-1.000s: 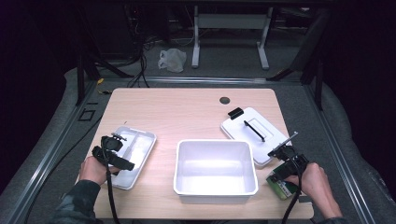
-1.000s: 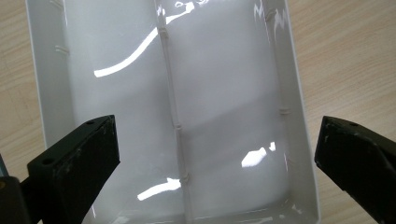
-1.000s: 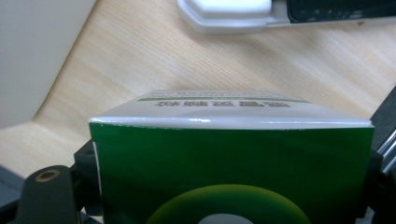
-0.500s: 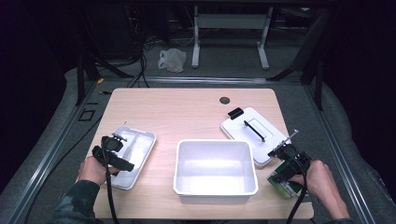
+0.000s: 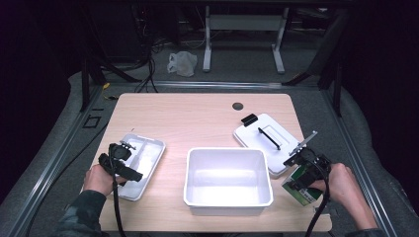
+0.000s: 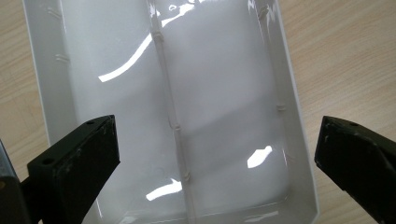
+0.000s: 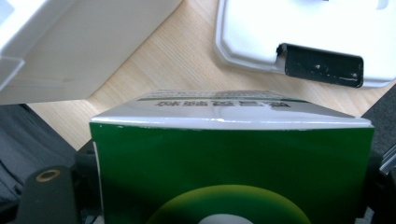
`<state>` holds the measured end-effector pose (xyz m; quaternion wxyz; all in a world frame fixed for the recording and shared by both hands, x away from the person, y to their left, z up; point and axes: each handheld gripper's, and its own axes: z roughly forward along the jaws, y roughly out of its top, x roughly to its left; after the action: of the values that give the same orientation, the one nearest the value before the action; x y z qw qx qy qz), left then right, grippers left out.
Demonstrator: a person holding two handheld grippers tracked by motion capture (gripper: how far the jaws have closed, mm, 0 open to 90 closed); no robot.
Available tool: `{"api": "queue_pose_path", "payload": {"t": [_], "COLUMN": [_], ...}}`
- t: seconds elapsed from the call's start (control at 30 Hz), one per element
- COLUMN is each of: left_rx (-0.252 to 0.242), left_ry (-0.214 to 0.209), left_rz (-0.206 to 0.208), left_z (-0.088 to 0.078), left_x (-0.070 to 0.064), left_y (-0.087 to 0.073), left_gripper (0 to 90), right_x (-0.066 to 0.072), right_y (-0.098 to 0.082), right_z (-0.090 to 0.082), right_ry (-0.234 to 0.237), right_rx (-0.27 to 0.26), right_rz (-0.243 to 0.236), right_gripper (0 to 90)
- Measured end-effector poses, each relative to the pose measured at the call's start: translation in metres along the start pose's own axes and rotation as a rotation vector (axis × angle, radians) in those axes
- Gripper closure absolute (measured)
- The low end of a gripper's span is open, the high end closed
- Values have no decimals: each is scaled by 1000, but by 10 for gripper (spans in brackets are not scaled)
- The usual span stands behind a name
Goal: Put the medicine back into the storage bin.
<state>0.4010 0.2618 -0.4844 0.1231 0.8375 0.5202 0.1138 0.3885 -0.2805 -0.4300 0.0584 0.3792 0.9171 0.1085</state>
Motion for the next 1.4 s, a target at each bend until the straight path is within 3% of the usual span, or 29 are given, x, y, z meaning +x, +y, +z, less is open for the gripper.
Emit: {"api": "queue_pose_path", "payload": {"t": [0.4, 1.07, 1.4], "left_rx": [0, -6, -5], "left_ry": [-6, -6, -12], "left_rz": [8, 17, 26], "left_z": [1, 1, 1], "left_x": [-2, -5, -6], "left_y": [2, 3, 4], "left_gripper": [1, 1, 1], "right_x": [0, 3, 14], "right_y": [10, 25, 40], "right_z": [-20, -71, -95], "right_ry": [-10, -13, -12], "right_rx": [-3, -36, -60], "right_rz": [-80, -200, -276], "right_gripper": [163, 164, 163]}}
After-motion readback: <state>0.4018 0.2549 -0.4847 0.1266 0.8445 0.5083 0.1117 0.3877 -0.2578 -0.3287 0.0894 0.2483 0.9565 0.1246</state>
